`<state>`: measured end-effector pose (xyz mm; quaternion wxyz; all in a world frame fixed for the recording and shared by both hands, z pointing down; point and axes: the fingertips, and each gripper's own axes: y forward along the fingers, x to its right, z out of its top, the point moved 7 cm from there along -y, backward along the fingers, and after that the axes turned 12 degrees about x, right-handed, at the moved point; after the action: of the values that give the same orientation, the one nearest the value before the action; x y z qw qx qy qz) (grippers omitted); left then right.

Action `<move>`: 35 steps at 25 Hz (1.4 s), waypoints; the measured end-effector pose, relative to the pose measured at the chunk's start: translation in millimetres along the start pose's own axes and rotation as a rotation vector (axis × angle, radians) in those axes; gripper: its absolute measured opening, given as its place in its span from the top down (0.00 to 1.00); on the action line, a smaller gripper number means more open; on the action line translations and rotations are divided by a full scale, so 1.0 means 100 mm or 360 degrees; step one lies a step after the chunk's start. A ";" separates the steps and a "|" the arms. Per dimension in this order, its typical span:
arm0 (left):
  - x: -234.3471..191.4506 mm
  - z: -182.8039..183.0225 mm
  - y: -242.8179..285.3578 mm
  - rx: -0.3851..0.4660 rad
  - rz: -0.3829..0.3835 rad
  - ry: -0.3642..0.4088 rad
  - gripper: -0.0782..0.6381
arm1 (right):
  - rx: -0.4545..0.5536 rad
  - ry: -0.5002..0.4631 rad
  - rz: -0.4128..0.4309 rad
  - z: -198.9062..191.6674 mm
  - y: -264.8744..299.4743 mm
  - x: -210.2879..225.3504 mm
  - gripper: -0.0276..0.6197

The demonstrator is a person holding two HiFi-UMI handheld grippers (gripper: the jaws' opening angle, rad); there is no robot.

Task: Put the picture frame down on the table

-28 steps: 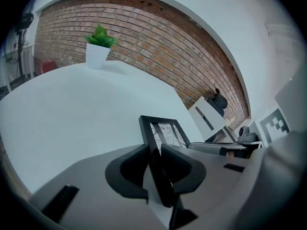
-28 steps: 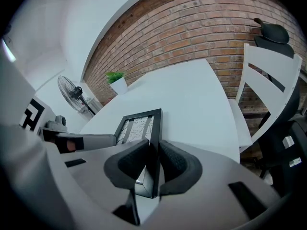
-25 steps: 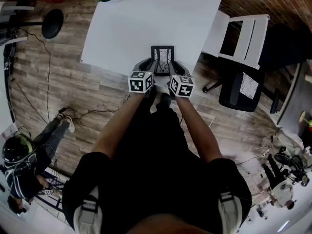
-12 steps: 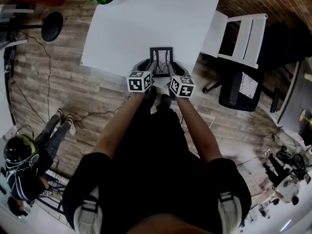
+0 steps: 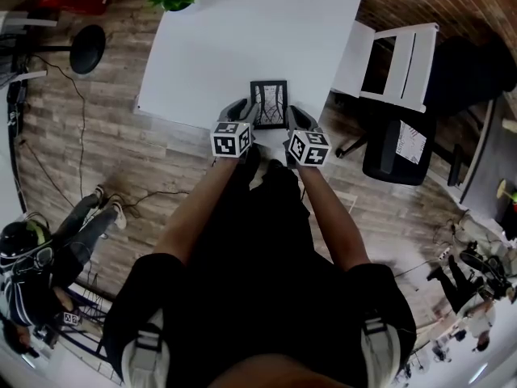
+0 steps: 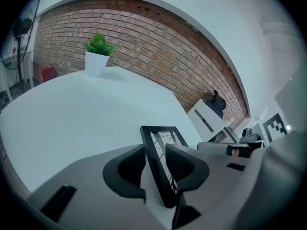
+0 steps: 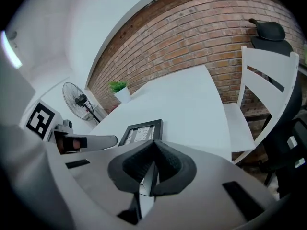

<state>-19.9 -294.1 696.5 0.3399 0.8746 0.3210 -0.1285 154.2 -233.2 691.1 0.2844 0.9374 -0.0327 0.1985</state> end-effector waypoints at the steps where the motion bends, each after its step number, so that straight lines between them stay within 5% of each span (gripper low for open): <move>1: 0.02 0.03 -0.02 0.0009 -0.0014 0.0025 0.70 | 0.0006 -0.0034 0.0013 0.02 -0.03 -0.02 0.96; 10: 0.33 0.22 -0.39 0.0047 -0.0158 0.0416 0.84 | 0.0082 -0.0281 0.0133 0.35 -0.43 -0.25 0.96; 35: 0.81 0.05 -1.36 0.0186 0.0036 0.0381 0.86 | 0.0118 -0.0429 0.0337 0.31 -1.38 -0.15 0.96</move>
<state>-46.3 -182.4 586.9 0.2492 0.9055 0.3414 -0.0380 175.8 -135.6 589.6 0.2201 0.9567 -0.1616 0.1011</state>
